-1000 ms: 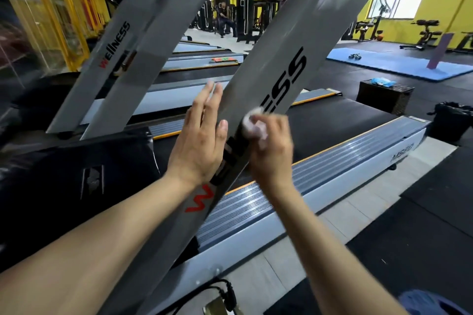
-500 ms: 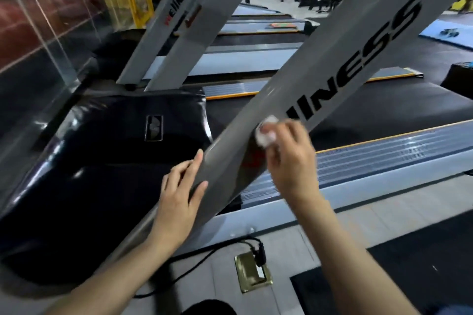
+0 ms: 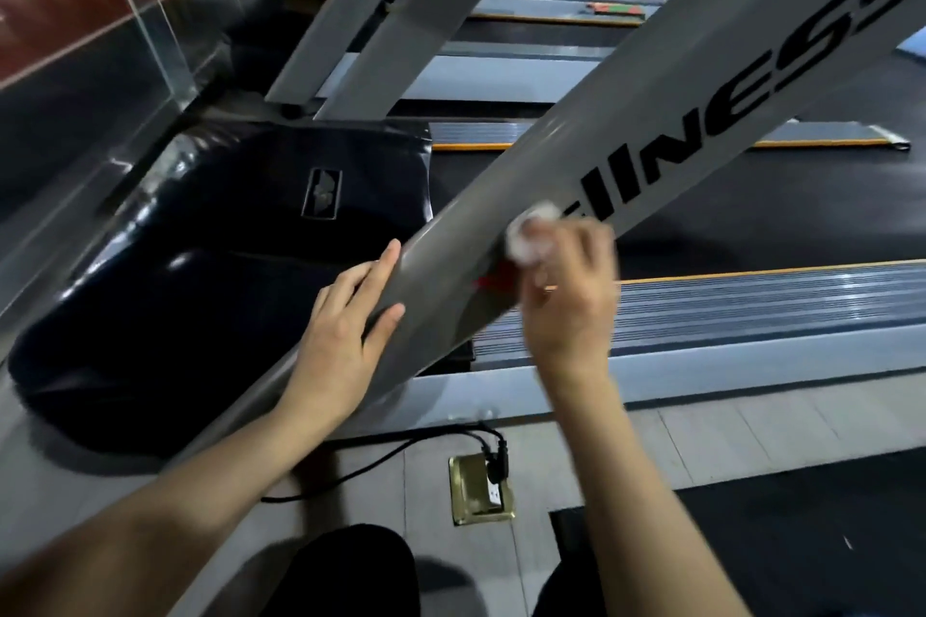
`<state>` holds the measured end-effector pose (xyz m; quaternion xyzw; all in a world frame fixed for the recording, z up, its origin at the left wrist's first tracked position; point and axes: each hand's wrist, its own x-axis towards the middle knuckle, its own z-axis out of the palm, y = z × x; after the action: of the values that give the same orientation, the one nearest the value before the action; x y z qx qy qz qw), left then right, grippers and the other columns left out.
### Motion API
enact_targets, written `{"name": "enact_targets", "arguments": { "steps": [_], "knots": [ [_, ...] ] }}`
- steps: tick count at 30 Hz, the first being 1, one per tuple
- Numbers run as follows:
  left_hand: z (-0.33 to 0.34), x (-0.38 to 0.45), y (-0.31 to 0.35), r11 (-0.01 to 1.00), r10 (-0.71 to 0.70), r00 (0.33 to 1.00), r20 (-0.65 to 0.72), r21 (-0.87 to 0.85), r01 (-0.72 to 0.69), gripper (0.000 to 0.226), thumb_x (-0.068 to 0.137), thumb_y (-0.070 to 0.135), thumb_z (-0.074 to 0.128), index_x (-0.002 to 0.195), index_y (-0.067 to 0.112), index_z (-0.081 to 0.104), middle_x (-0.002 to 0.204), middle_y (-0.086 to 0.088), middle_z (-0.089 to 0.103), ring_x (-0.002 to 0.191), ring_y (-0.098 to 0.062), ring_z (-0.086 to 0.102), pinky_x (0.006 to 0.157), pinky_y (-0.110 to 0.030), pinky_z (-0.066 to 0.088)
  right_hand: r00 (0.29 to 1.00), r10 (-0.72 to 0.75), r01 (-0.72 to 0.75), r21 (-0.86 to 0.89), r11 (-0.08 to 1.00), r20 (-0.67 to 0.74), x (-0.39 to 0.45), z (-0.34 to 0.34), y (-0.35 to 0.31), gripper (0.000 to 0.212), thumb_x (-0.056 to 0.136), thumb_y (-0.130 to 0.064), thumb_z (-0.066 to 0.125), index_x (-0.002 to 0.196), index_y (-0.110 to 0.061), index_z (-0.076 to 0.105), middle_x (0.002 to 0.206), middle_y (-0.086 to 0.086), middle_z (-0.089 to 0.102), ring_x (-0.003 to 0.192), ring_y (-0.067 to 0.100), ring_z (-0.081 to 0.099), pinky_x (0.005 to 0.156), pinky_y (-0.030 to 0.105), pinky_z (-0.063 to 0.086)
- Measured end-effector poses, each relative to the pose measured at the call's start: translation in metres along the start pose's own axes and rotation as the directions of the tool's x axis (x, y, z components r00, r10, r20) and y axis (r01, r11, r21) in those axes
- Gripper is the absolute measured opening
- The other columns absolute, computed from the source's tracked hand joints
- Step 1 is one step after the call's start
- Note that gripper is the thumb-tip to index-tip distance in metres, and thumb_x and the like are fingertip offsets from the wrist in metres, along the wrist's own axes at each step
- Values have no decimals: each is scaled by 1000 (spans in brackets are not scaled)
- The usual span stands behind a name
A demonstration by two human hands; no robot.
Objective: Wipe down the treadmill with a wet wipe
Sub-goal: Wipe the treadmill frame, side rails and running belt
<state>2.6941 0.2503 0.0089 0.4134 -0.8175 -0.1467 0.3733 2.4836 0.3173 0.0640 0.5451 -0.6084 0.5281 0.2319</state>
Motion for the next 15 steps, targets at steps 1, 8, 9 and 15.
{"name": "enact_targets", "arguments": {
  "steps": [1, 8, 9, 15],
  "knots": [
    [0, -1, 3, 1000, -12, 1000, 3, -1, 12, 63, 103, 31, 54, 159, 38, 25, 142, 9, 47, 119, -10, 44, 104, -26, 34, 991, 65, -67, -16, 998, -121, 24, -14, 13, 34, 77, 6, 52, 105, -2, 69, 102, 20, 57, 95, 30, 56, 85, 28, 48],
    [-2, -2, 14, 995, -82, 996, 32, -53, 84, 64, 104, 30, 52, 159, 41, 22, 149, 12, 43, 134, -7, 41, 115, -30, 34, 985, 162, -155, 92, 984, -66, -6, -2, 24, 37, 75, 2, 52, 110, -1, 65, 108, 20, 53, 101, 29, 54, 87, 30, 47],
    [-2, -2, 14, 994, -86, 996, 38, -59, 88, 64, 104, 29, 53, 159, 41, 23, 148, 12, 44, 135, -8, 42, 115, -33, 36, 988, 152, -153, 105, 983, 23, -30, 9, 17, 37, 76, 1, 52, 111, -4, 65, 109, 16, 52, 101, 27, 53, 85, 33, 49],
    [-1, -1, 16, 994, -92, 995, 32, -63, 94, 65, 104, 29, 54, 159, 44, 24, 148, 15, 43, 134, -9, 44, 115, -36, 38, 988, 150, -144, 191, 971, -19, -22, 6, 14, 38, 77, 3, 58, 110, -14, 62, 105, 10, 55, 95, 18, 52, 79, 20, 45]
  ]
}}
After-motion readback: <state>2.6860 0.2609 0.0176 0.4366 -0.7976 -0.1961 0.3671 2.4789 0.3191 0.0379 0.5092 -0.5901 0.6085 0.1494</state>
